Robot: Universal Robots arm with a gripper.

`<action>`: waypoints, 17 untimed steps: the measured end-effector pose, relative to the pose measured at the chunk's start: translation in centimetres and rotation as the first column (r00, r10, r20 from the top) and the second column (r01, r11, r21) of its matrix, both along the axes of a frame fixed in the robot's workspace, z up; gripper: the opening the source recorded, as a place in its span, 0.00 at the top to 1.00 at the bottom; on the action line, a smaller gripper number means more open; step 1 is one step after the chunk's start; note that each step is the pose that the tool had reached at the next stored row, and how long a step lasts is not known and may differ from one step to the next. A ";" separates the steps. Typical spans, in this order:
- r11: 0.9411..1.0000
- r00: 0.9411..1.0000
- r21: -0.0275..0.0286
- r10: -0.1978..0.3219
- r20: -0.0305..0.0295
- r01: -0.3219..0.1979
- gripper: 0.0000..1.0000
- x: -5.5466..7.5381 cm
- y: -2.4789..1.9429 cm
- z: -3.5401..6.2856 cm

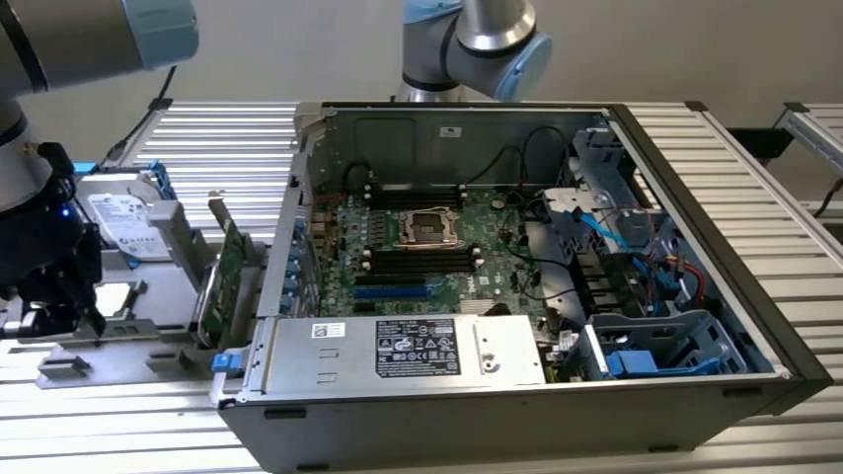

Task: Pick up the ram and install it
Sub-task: 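Pick up the ram and move it above insertion slot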

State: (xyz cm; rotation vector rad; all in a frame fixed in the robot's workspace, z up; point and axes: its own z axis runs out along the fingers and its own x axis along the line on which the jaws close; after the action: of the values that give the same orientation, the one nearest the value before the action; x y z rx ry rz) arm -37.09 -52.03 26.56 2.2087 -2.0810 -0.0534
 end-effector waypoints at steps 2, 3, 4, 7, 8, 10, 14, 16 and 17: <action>1.000 1.000 0.000 0.000 -0.003 0.000 0.86 0.5 0.03 0.79; 1.000 1.000 0.000 0.000 -0.005 0.000 0.86 0.8 0.05 1.21; 1.000 1.000 0.000 0.000 -0.006 0.000 0.86 1.1 0.08 1.59; 1.000 1.000 0.000 0.000 -0.011 0.000 0.86 2.1 0.18 2.78; 1.000 1.000 0.000 0.000 -0.012 0.000 0.86 2.4 0.21 3.18; 1.000 1.000 0.000 0.000 -0.015 0.000 0.86 3.1 0.28 4.04; 1.000 1.000 -0.001 0.000 -0.022 0.000 0.86 4.5 0.40 5.74; 1.000 1.000 -0.001 0.000 -0.025 0.000 0.86 5.2 0.46 6.58; 1.000 1.000 -0.001 0.000 -0.027 0.000 0.86 5.5 0.49 6.99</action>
State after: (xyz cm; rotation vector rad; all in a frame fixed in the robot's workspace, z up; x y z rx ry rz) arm -31.54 -51.53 33.55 2.1952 -2.0670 -0.0816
